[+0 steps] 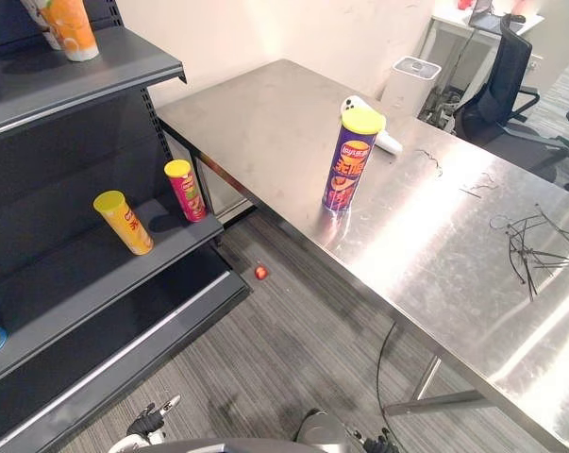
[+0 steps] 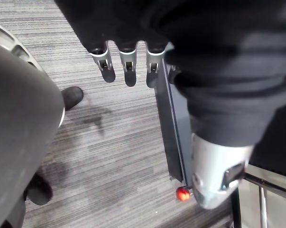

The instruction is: Put the gum and the chips on the shelf.

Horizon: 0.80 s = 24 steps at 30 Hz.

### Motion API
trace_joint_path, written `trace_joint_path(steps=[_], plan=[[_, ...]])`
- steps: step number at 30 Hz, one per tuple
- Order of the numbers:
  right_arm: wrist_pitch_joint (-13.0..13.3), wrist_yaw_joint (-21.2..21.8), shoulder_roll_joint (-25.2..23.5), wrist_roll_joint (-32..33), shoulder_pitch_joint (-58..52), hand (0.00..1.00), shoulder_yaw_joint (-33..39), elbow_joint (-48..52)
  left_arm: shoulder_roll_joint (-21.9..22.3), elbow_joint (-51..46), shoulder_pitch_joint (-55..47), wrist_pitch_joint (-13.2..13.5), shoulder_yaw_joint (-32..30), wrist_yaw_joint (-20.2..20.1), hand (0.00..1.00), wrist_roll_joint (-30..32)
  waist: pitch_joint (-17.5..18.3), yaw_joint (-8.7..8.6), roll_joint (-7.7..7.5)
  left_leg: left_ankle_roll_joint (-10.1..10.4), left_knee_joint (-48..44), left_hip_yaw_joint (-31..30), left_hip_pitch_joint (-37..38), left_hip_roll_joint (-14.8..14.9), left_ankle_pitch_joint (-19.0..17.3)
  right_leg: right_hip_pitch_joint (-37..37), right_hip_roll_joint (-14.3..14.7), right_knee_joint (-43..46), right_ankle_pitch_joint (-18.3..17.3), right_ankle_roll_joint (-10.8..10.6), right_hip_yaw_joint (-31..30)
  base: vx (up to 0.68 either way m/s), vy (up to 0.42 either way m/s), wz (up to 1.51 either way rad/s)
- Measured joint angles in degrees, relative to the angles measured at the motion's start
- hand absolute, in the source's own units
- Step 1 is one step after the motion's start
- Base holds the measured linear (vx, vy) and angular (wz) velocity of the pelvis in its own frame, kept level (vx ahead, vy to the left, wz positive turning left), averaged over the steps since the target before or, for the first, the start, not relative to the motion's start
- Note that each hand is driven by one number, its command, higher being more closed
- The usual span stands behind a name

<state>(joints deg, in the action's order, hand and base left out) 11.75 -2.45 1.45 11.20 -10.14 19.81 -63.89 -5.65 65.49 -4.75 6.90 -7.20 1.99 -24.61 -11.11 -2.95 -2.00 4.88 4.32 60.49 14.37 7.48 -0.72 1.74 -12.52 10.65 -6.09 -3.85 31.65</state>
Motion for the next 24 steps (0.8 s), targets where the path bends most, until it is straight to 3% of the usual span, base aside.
trace_joint_path(steps=[5,7,9,10,11,12,14,18,19,21,22,23,24], plan=[[0.8,-0.07,-0.08,-0.01,-0.2,0.0,-0.2,-0.02,-0.16,0.42,0.18,0.08,-0.07,-0.16,0.0,0.12,0.36,-0.35,0.11,-0.05,-4.1,-0.01,-1.41,2.1,-1.15,-0.49,0.56,-0.29,-0.06,0.46,-0.18,-0.02,-0.01,-0.02],[1.03,-0.09,-0.09,0.07,-0.2,0.0,-0.74,-0.04,-0.51,0.6,0.37,0.02,-0.66,-0.62,0.0,-0.19,0.59,-0.34,-0.16,0.03,-12.38,-1.02,-3.69,5.67,-2.81,-1.23,0.78,-0.33,-0.3,1.06,-0.92,0.03,-0.041,-0.15],[1.1,-0.05,-0.19,0.07,-0.22,0.0,-1.63,-0.02,-0.72,0.56,0.38,0.01,-1.15,-1.17,0.0,-1.61,1.14,-0.35,-1.03,-0.44,-20.98,-5.49,-6.6,9.14,-3.14,-1.61,0.98,-0.55,0.03,1.11,-2.17,0.03,-0.113,-0.27],[1.28,-0.02,0.31,0.12,-0.29,0.0,-2.14,0.02,-0.76,0.37,0.45,0.11,-1.82,-1.53,0.0,-2.5,0.88,-0.28,-0.49,-1.28,-28.15,-10.61,-9.25,12.14,-3.63,-1.46,1.94,-0.52,-0.06,1.7,-3.4,0.06,-0.137,-0.43],[1.31,-0.03,0.67,0.14,-0.23,0.0,-2.44,0.06,-0.35,0.09,0.36,0.58,-2.25,-1.64,0.0,-3.52,0.66,0.0,0.15,-1.51,-32.2,-15.59,-11.55,13.35,-3.89,-1.39,2.54,-0.51,-0.37,2.18,-4.57,0.06,-0.052,-0.69],[1.31,-0.08,1.69,0.29,0.13,0.0,-2.94,-0.07,0.33,-0.15,0.16,0.71,-2.12,-1.78,0.0,-4.07,0.32,0.22,0.47,0.01,-31.36,-23.2,-12.56,11.52,-6.73,-1.56,2.63,-0.48,-0.82,2.85,-6.92,0.05,0.021,-0.82],[1.28,-0.17,3.31,0.86,1.49,0.0,-3.44,-0.39,1.0,0.11,-0.11,0.67,-1.76,-2.11,0.0,-4.59,0.07,0.13,1.61,0.52,-25.97,-31.07,-12.37,7.23,-9.15,-1.64,2.44,-0.5,-0.86,2.83,-11.66,0.03,0.07,-1.01],[0.31,0.21,3.65,1.08,2.05,0.0,-4.68,-1.29,1.41,0.19,-0.27,1.57,-1.9,-2.2,0.0,-7.38,-0.22,0.96,1.91,0.66,-17.49,-42.86,-15.08,3.91,-8.65,-2.2,2.47,-0.51,-1.28,1.87,-18.81,0.01,0.157,-1.07],[-0.09,0.19,3.88,1.08,2.03,0.0,-5.08,-1.23,2.12,0.08,-0.29,1.94,-2.42,-2.14,0.0,-8.5,-0.37,1.7,2.37,0.69,-15.12,-46.63,-15.57,3.59,-8.41,-2.65,2.64,-0.6,-0.94,0.5,-21.23,0.03,0.205,-1.15],[-1.03,0.15,4.9,1.09,1.73,0.0,-6.49,-0.97,3.7,0.03,-0.52,2.57,-3.57,-1.69,0.0,-9.65,-0.15,2.02,4.85,2.61,-15.02,-50.25,-16.46,3.38,-7.26,-2.13,3.68,-1.99,0.8,-2.36,-23.84,0.09,0.24,-1.03],[-1.47,0.04,4.39,1.24,1.38,0.0,-6.77,-0.12,3.68,-0.05,-0.99,2.6,-3.45,-1.36,0.0,-10.17,0.22,1.83,4.66,2.36,-15.48,-49.94,-16.27,2.27,-7.43,-1.41,2.81,-2.95,1.63,-3.51,-24.65,0.17,0.297,-0.58],[-1.46,-0.16,3.5,1.25,0.95,0.0,-6.73,0.32,3.07,-0.43,-0.98,2.67,-3.47,-1.15,0.0,-10.19,0.23,1.59,3.05,1.59,-15.39,-49.65,-16.1,0.38,-7.97,-1.42,1.31,-3.33,1.66,-3.55,-25.32,0.18,0.292,-0.37],[-1.47,-0.42,3.02,1.24,0.91,0.0,-6.6,0.3,2.75,-0.55,-0.96,2.6,-3.41,-1.01,0.0,-10.2,0.28,1.54,2.54,1.18,-15.28,-49.47,-16.13,-0.38,-8.21,-1.45,0.67,-3.73,1.97,-4.09,-25.64,0.18,0.265,-0.15]])
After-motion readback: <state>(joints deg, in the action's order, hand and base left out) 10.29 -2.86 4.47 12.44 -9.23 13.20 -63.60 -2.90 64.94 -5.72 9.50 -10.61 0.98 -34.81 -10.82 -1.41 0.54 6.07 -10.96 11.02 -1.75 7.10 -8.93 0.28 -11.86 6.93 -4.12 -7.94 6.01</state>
